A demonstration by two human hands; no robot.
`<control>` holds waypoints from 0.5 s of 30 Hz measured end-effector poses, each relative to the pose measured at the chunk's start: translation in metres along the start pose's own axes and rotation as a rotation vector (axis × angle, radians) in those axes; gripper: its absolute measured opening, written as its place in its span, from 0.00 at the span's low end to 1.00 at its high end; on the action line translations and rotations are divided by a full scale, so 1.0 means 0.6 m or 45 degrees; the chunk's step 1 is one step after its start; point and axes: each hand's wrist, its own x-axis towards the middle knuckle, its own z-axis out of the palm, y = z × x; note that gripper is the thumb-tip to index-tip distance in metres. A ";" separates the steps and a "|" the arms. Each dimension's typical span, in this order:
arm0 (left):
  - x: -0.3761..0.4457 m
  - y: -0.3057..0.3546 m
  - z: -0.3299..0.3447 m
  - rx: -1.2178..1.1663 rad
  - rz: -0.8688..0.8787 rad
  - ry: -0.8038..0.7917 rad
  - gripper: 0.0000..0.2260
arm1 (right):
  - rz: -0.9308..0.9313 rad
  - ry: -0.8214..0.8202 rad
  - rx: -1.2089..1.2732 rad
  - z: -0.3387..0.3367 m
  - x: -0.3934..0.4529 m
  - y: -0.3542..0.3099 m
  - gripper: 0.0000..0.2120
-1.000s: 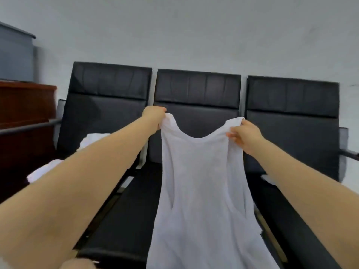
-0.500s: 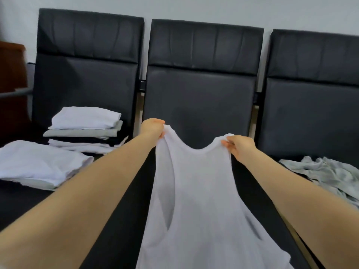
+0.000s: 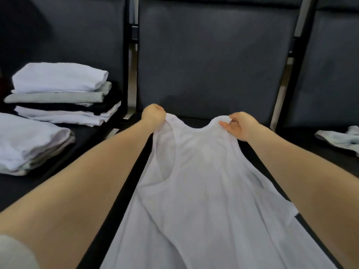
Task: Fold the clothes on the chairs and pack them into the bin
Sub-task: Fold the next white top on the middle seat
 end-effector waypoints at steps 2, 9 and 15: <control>-0.028 0.009 -0.017 0.021 0.022 -0.024 0.13 | -0.058 0.118 -0.018 -0.011 -0.031 -0.018 0.25; -0.202 0.055 -0.066 0.032 0.119 -0.311 0.10 | -0.242 0.040 -0.375 -0.084 -0.185 -0.043 0.07; -0.292 0.019 -0.074 0.531 0.279 -0.574 0.09 | -0.313 -0.329 -0.860 -0.122 -0.293 0.024 0.06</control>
